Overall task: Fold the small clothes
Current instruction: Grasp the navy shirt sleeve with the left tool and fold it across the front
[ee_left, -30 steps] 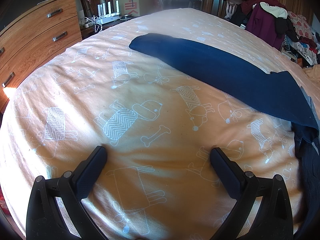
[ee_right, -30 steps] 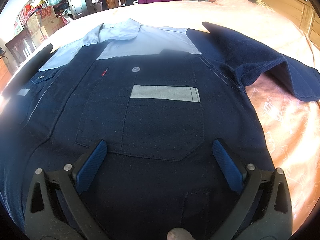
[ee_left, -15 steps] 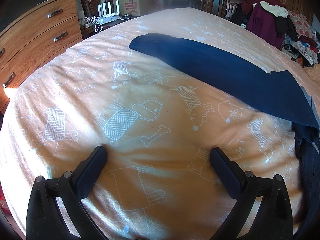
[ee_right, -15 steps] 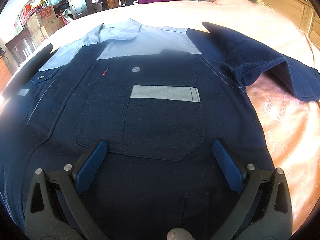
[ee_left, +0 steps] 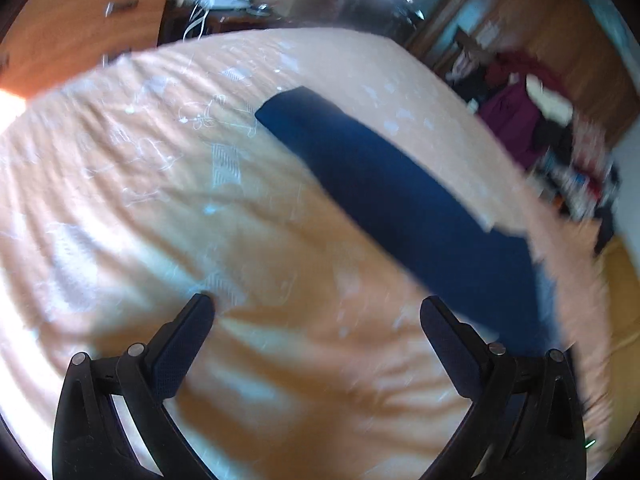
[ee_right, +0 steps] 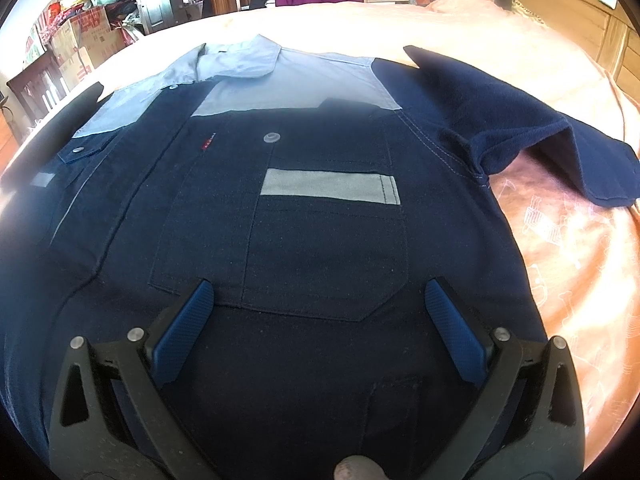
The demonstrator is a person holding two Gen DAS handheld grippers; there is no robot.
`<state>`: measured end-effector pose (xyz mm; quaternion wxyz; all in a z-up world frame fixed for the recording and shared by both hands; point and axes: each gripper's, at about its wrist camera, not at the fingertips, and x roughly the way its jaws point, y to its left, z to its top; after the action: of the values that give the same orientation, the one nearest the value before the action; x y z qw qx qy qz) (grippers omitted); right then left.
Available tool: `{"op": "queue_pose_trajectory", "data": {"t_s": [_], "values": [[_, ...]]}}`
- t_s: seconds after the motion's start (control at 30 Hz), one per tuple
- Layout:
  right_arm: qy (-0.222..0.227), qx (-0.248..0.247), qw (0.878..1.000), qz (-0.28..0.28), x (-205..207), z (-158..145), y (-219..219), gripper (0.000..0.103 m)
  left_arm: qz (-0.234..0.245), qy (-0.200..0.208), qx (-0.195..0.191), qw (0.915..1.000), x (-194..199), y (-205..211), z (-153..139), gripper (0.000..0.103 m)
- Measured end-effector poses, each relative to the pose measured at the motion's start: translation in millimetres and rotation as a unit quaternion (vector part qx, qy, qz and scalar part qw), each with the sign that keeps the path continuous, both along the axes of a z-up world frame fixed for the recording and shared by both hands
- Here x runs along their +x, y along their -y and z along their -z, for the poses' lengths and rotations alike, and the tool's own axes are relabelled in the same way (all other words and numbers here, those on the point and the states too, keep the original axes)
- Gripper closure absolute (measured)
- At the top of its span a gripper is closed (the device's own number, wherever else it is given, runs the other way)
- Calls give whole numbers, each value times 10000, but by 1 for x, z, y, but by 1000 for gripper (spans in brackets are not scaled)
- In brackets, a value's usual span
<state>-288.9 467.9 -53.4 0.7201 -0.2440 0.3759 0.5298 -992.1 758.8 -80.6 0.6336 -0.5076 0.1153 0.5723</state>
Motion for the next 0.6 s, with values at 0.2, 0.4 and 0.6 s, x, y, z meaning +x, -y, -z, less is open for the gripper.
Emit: {"op": "queue_pose_trajectory", "data": {"t_s": [0.2,0.4,0.6], "values": [[6,-17,10000,-5,1,1,-1,0,-219,1271,207,9914,-21,-55,7,1],[-1,-15,10000,-7,1,1,-2,0,-353,1047,108,9938,-10,-86,15,3],[9,-20,10000,-6,1,2,-1,0,-305,823,352,9955,2,-101,17,21]]}}
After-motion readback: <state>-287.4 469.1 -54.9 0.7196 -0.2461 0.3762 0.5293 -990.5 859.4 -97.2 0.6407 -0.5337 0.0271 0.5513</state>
